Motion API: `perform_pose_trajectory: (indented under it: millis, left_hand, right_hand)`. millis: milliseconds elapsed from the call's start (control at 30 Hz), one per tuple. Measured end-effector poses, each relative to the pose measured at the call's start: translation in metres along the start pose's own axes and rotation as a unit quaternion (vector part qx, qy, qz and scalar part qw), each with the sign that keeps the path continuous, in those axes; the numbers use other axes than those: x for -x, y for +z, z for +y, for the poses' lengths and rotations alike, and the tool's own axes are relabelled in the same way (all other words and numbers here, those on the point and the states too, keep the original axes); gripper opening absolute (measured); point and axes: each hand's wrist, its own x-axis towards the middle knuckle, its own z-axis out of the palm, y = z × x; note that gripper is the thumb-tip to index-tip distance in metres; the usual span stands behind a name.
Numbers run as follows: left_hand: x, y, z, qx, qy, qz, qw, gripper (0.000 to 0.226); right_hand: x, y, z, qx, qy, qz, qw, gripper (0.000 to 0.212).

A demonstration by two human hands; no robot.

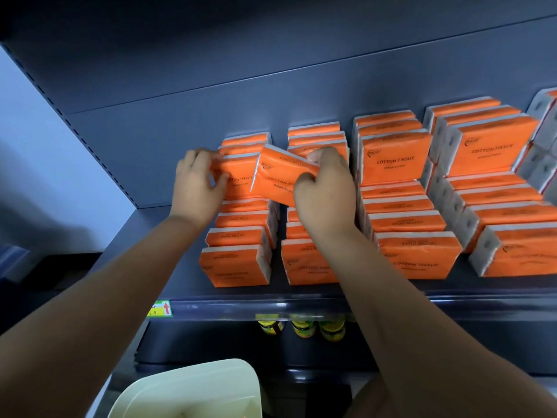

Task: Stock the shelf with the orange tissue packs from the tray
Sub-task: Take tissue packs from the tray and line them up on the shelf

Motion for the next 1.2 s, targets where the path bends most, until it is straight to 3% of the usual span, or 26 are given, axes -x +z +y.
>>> perform_pose_trajectory:
  millis: [133, 300, 367, 467, 533, 700, 900, 1200]
  left_hand:
    - [0.025, -0.004, 0.010, 0.016, 0.018, 0.059, 0.998, 0.015]
    - [0.043, -0.005, 0.029, 0.154, -0.066, 0.015, 0.986, 0.017]
    - [0.045, -0.007, 0.029, 0.199, -0.118, 0.027, 0.972, 0.017]
    - [0.049, -0.007, 0.020, 0.222, -0.159, 0.020, 0.962, 0.010]
    - [0.053, -0.005, 0.015, 0.246, -0.173, 0.011, 0.953, 0.003]
    - [0.058, -0.006, 0.009, 0.273, -0.218, 0.039, 0.936, 0.013]
    - [0.053, -0.003, 0.000, 0.259, -0.252, 0.057, 0.931, 0.014]
    - [0.047, 0.006, -0.003, 0.280, -0.272, 0.027, 0.920, 0.008]
  right_hand:
    - [0.005, 0.011, -0.001, 0.004, -0.046, -0.047, 0.998, 0.029]
    - [0.015, 0.024, -0.007, 0.015, -0.101, -0.088, 0.991, 0.041]
    - [0.016, 0.027, -0.012, -0.065, -0.022, -0.075, 0.995, 0.035]
    - [0.015, 0.028, -0.016, -0.215, 0.150, -0.084, 0.961, 0.015]
    - [0.017, 0.033, -0.010, -0.225, 0.174, -0.098, 0.954, 0.019]
    - [0.025, 0.049, -0.002, -0.136, 0.081, -0.096, 0.983, 0.022]
    - [0.032, 0.055, -0.004, -0.137, 0.053, -0.180, 0.973, 0.043]
    - [0.028, 0.058, -0.005, -0.113, 0.045, -0.186, 0.975, 0.056]
